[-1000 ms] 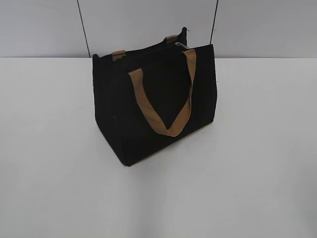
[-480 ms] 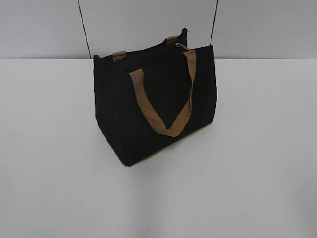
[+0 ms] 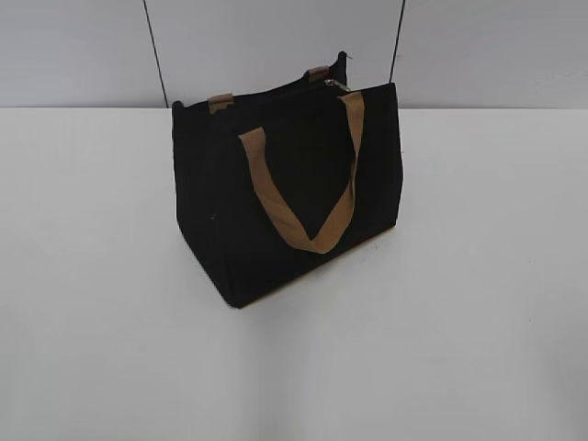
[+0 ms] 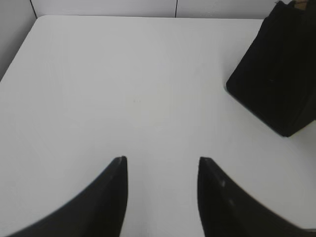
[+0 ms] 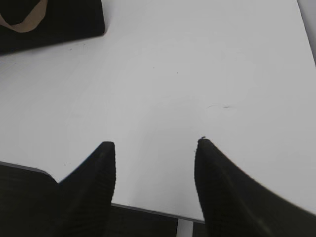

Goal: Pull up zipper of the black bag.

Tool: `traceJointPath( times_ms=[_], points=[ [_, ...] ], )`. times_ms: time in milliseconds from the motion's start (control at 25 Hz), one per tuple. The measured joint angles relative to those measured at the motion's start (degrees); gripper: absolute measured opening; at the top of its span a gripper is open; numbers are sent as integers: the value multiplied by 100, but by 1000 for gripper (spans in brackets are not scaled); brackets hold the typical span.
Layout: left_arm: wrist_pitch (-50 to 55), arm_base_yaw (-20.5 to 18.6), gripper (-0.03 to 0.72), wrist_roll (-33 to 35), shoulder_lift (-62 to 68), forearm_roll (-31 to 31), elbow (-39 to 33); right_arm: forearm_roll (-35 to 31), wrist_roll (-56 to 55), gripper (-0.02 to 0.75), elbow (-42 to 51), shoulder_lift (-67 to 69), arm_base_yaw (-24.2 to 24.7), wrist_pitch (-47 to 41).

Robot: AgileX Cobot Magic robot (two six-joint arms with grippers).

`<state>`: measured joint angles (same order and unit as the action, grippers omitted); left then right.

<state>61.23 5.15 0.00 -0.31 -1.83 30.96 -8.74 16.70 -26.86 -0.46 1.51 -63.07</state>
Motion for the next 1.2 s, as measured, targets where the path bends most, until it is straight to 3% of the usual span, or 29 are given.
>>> traceJointPath(
  times_ms=[320,640,1200],
  points=[
    [-6,-7,342,0,0,-223,0,-7,-48,398,0,0,0,5],
    [-6,-497,312,0,0,-180,0,-35,-53,398,0,0,0,5],
    [-6,-517,277,0,0,-143,0,-41,-162,398,0,0,0,11]
  ],
)
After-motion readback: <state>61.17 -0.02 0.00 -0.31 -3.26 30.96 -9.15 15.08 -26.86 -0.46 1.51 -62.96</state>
